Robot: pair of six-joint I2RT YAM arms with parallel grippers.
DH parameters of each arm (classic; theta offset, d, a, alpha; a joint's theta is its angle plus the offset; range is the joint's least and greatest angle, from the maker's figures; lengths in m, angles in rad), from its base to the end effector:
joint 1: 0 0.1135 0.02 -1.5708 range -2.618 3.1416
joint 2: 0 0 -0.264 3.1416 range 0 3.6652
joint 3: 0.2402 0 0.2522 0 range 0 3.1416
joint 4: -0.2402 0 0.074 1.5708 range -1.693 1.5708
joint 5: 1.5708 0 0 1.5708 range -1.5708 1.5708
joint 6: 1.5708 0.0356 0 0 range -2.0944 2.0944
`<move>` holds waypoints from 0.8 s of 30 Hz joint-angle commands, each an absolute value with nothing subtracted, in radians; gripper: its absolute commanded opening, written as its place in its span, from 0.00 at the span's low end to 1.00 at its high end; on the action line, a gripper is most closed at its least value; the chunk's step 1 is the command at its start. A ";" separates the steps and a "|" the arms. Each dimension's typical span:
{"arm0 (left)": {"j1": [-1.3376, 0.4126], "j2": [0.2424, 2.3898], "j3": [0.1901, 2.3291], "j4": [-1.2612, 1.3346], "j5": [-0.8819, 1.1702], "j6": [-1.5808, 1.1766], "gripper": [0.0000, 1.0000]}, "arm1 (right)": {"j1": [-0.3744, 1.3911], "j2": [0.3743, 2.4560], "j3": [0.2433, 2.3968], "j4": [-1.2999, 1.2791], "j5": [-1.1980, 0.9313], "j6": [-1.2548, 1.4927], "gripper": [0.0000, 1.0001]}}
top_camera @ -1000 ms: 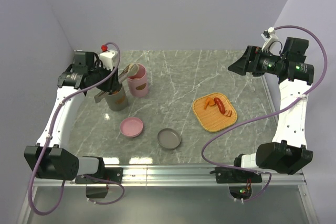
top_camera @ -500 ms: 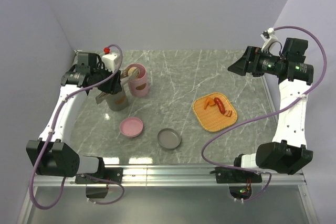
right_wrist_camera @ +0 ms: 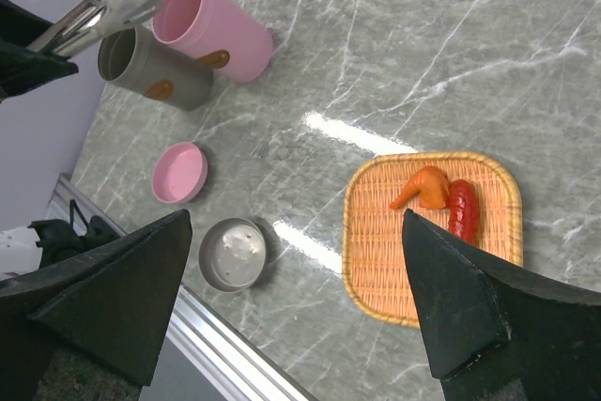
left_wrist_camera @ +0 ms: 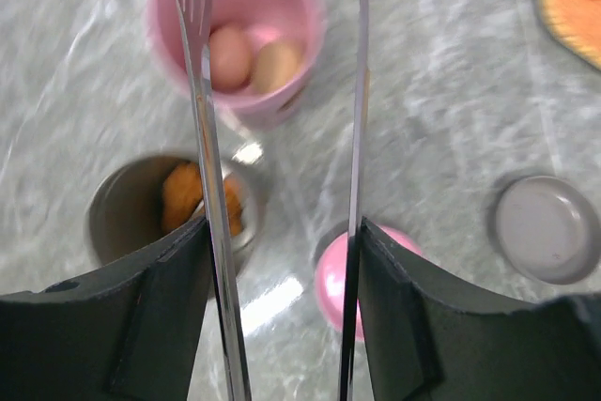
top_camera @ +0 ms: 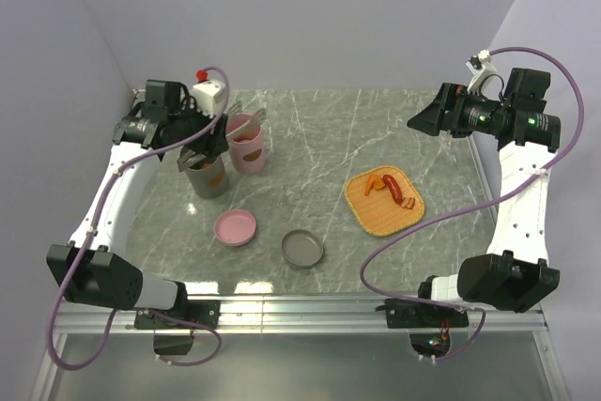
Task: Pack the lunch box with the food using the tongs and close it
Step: Place the food into the lunch box, then pick up the food using the clamp
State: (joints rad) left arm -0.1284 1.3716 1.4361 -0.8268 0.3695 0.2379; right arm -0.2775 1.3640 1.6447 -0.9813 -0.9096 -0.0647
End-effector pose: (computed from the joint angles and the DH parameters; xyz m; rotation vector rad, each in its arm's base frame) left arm 0.2819 -0.0494 0.3739 0.5974 2.2196 -0.3739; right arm 0.2557 -0.0436 0.4356 -0.2423 2.0599 0.8145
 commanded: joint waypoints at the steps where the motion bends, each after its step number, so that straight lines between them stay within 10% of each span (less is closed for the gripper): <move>1: -0.245 1.353 1.503 -0.795 0.397 0.278 0.64 | -0.275 1.341 1.644 -0.962 -0.920 -0.061 1.00; 24: -0.781 1.864 1.646 -0.572 0.288 0.275 0.60 | -0.275 1.356 1.631 -0.954 -0.903 -0.069 1.00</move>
